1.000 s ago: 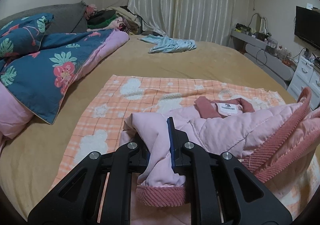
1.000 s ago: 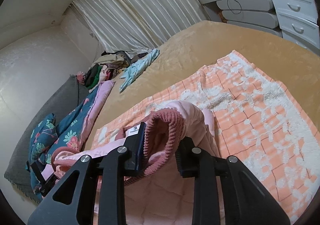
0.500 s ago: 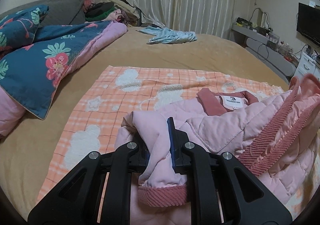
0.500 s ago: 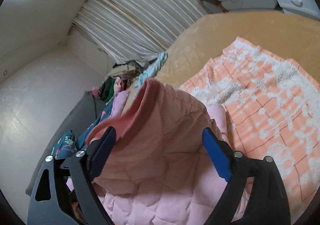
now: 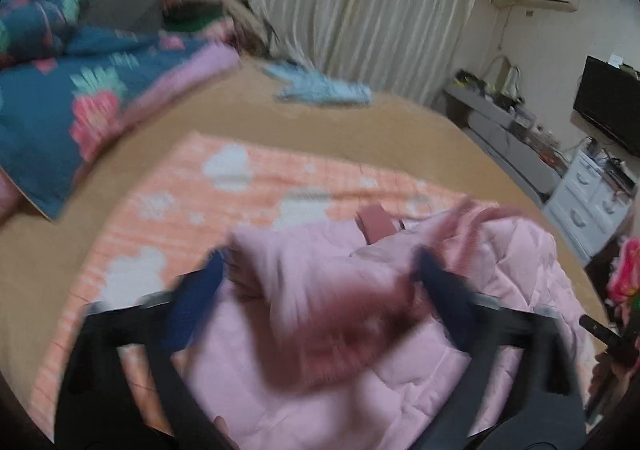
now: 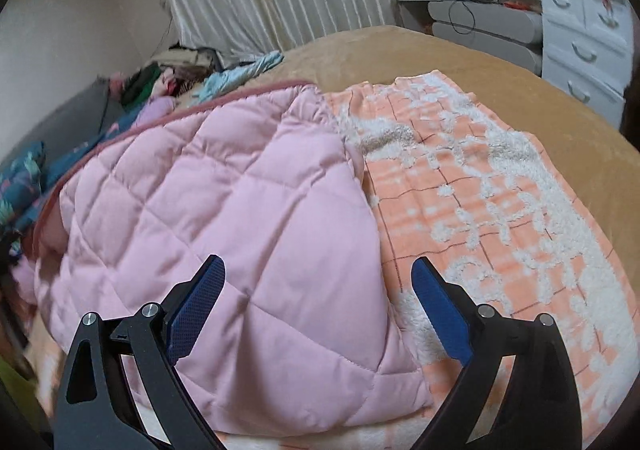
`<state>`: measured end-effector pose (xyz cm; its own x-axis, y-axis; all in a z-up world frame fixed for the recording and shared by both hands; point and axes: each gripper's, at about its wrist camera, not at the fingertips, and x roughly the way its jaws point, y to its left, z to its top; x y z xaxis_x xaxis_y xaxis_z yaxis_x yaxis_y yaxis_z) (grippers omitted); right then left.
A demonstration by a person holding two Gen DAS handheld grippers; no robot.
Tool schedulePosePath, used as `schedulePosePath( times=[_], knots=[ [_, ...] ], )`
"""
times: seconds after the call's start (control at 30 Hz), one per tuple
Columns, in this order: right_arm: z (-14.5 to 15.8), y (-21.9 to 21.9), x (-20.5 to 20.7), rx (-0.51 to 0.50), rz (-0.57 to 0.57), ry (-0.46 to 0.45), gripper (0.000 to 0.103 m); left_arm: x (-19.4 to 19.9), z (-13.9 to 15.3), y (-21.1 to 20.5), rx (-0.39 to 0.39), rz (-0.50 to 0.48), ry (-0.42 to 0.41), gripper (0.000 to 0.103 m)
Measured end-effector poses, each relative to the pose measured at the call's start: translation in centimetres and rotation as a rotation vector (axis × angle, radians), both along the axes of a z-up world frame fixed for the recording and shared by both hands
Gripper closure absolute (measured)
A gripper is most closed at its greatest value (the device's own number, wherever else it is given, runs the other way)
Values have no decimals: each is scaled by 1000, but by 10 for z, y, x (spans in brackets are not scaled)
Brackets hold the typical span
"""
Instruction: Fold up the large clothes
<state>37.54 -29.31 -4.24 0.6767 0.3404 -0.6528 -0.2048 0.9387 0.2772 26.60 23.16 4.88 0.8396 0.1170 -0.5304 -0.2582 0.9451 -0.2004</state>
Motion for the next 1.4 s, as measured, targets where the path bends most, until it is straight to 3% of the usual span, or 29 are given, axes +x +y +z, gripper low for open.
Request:
schedulePosePath(
  times=[0.07, 0.17, 0.3, 0.4, 0.43, 0.47, 0.5, 0.53, 0.6, 0.67, 0.8, 0.93, 1.2, 1.3, 1.33, 1.37, 1.4],
  knots=[
    [-4, 2, 0, -17, 10, -2, 9, -10, 5, 0, 43, 9, -15, 9],
    [-11, 5, 6, -43, 22, 6, 9, -18, -13, 14, 41, 51, 61, 9],
    [-17, 3, 11, -55, 27, 13, 9, -30, -59, 38, -109, 60, 151, 9],
    [-21, 5, 13, -52, 37, 16, 11, -34, -88, 41, -244, 8, 184, 9],
    [-20, 7, 12, -40, 51, 15, 30, -33, -94, 36, -261, -8, 189, 9],
    [-20, 9, 13, -23, 70, 10, 48, -30, -96, 31, -250, -16, 198, 22],
    [-17, 12, 11, -24, 69, -1, 52, -27, -95, 26, -234, -18, 199, 35],
    [-13, 15, 10, -33, 62, -20, 66, -24, -91, 19, -203, -15, 195, 60],
    [-3, 17, 9, -19, 37, -49, 76, -16, -82, 11, -146, 0, 185, 83],
    [6, 16, 14, -1, -1, -64, 82, -5, -68, 5, -97, 18, 166, 88],
    [10, 21, 33, -26, -50, -57, 83, 21, -61, 4, -47, 49, 163, 88],
    [-3, 24, 53, -55, -91, 2, 84, 46, -75, 7, -9, 59, 223, 88],
    [-29, 21, 65, -59, -98, 78, 82, 54, -88, 8, 26, 66, 272, 87],
    [-28, 19, 64, -65, -67, 103, 76, 51, -85, 7, 28, 76, 273, 80],
    [-26, 15, 63, -55, -65, 114, 66, 49, -83, 8, 29, 84, 275, 76],
    [-24, 12, 61, -47, -71, 121, 49, 49, -83, 10, 25, 84, 277, 72],
    [-21, 7, 57, -33, -80, 124, 42, 46, -81, 11, 22, 86, 279, 69]
  ],
)
